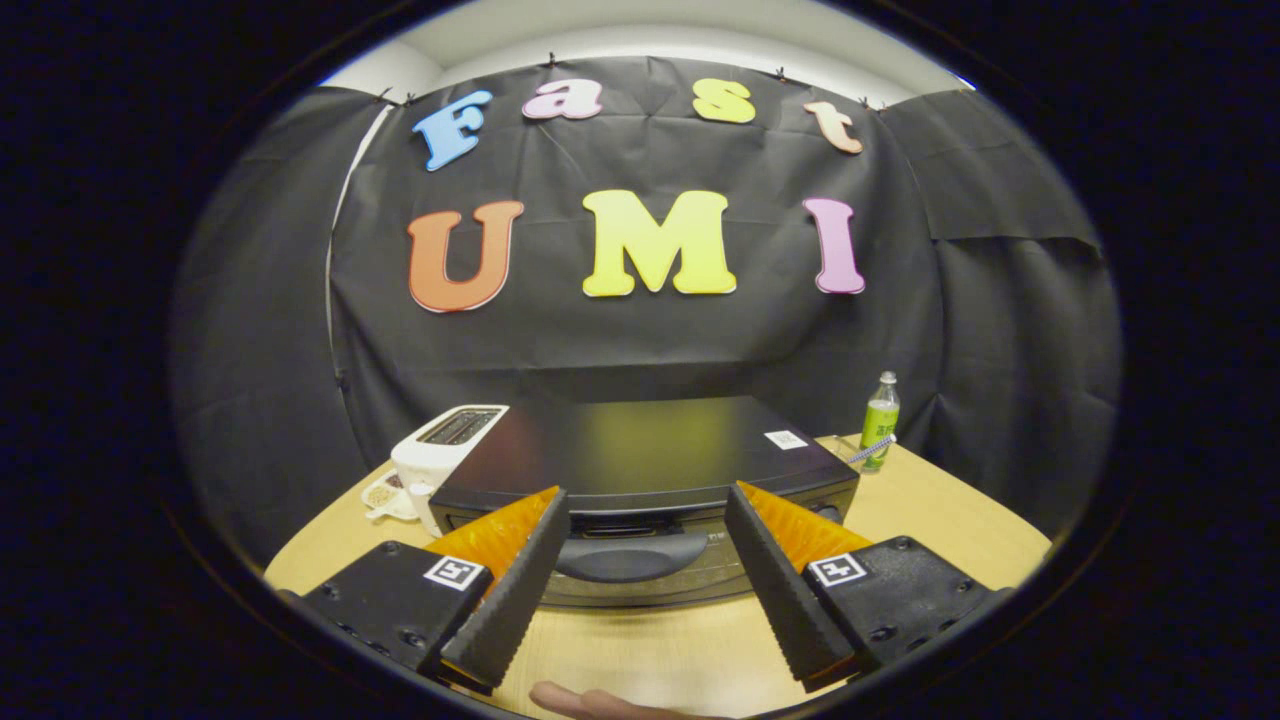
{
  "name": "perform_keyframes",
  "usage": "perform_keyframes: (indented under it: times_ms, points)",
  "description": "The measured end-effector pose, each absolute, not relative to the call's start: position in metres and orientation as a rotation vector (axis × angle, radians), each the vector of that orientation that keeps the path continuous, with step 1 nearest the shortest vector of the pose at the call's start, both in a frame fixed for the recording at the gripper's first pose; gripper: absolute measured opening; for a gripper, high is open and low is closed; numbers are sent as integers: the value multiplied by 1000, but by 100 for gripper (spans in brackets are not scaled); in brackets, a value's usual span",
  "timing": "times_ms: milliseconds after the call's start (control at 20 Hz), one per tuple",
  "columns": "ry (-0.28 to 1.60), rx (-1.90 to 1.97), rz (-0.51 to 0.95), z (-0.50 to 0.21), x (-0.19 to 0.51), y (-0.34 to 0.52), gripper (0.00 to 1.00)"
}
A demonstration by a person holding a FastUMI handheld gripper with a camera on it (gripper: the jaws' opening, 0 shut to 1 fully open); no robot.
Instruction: Open the toaster oven, put the food inside, and close the toaster oven door.
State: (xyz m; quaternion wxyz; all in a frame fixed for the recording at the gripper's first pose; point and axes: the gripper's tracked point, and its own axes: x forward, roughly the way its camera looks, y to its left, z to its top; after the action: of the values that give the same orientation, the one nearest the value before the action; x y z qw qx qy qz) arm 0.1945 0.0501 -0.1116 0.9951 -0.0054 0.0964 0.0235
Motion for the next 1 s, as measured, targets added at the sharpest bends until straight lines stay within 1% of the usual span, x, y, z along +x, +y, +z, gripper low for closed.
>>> perform_keyframes:
  times_ms: [150,250,500,700,1000]
  points:
    - [235,5,91,-133,206,61,100]
    - [270,9,75,-145,214,56,100]
    - [263,-21,75,-145,219,54,100]
    - [234,-44,82,-146,209,54,100]
    - [242,-44,84,-156,181,50,100]
